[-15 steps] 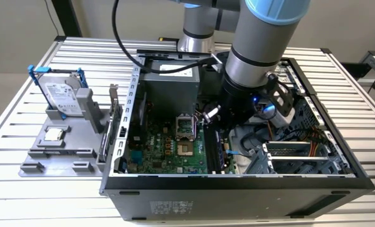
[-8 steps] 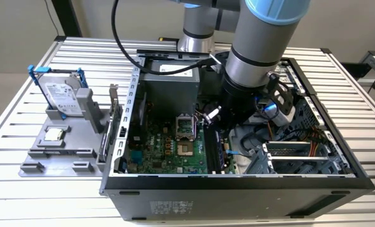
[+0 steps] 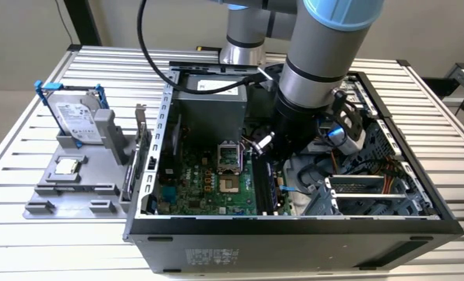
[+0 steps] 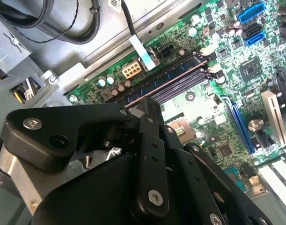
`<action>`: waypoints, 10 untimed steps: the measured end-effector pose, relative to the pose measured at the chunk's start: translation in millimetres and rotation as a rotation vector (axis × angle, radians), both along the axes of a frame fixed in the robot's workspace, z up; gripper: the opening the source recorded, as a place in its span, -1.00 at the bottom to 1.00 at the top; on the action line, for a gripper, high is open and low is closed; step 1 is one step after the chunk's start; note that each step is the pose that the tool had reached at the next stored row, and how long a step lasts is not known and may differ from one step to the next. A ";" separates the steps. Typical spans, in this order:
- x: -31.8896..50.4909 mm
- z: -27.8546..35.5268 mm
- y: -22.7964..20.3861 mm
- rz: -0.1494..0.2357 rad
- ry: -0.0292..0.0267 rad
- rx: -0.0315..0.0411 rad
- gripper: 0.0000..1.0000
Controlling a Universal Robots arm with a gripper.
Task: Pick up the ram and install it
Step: 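Press down the ram until it locks into place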
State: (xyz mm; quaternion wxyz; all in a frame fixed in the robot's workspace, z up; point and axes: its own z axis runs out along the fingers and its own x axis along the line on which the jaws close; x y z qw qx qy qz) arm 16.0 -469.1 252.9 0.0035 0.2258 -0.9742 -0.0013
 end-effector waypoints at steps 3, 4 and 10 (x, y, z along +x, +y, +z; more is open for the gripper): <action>0.0 0.0 0.0 0.017 0.0000 0.0000 -1.00; -0.1 0.0 0.0 0.024 0.0000 0.0000 -1.00; -0.1 0.0 0.0 0.066 0.0000 0.0000 -1.00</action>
